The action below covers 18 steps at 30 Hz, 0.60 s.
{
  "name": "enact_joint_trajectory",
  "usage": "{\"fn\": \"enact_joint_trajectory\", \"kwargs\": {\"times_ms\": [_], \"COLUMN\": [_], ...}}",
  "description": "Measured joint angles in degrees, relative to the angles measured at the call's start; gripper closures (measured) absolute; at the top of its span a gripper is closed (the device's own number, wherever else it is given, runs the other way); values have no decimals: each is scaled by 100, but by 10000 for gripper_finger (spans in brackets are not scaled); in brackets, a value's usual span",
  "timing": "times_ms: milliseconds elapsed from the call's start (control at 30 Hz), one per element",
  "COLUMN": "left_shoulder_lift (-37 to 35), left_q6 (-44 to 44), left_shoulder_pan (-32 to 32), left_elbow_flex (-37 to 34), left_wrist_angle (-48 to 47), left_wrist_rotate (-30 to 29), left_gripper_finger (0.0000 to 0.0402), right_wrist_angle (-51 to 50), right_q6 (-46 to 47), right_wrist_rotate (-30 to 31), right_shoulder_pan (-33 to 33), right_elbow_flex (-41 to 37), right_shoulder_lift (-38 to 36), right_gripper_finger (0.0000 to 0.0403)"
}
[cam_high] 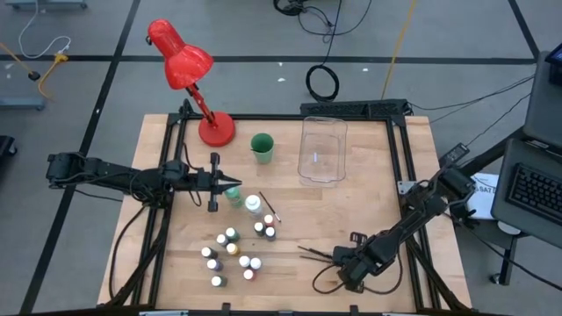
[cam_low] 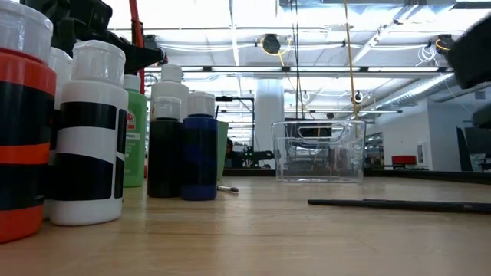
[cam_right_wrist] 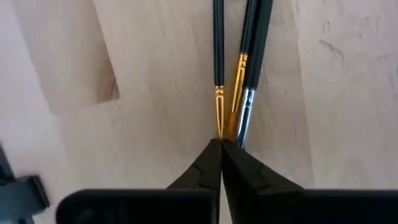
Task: Pick & Place Paint Supplies
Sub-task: Put the silver paintbrush into the green cup, then put the gold paintbrush into the green cup
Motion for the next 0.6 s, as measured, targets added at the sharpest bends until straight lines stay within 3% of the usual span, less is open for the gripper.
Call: {"fn": "enact_joint_trajectory", "kwargs": {"times_ms": [167,400,500,600], "left_shoulder_lift": [0,0,0,76], "left_q6": [-223,-443,-528,-808], "left_shoulder_pan": [-1,-2,-5,-67], "left_elbow_flex": [0,0,0,0], "left_wrist_angle": [-21,-15,117,210], "left_wrist_rotate": [2,6,7,9], "left_gripper_finger": [376,376,376,376], "right_wrist_angle": [-210,-267,235,1473], "right_q6": [-404,-1315,-2193,-3343], "right_wrist_rotate": [574,2496,3240,3376], "right_shoulder_pan": [94,118,-33,-392], "right_elbow_flex": [8,8,-125,-548], "right_shoulder_lift": [-639,-1378,-1596,-1736], "right_gripper_finger": [402,402,402,402]}}
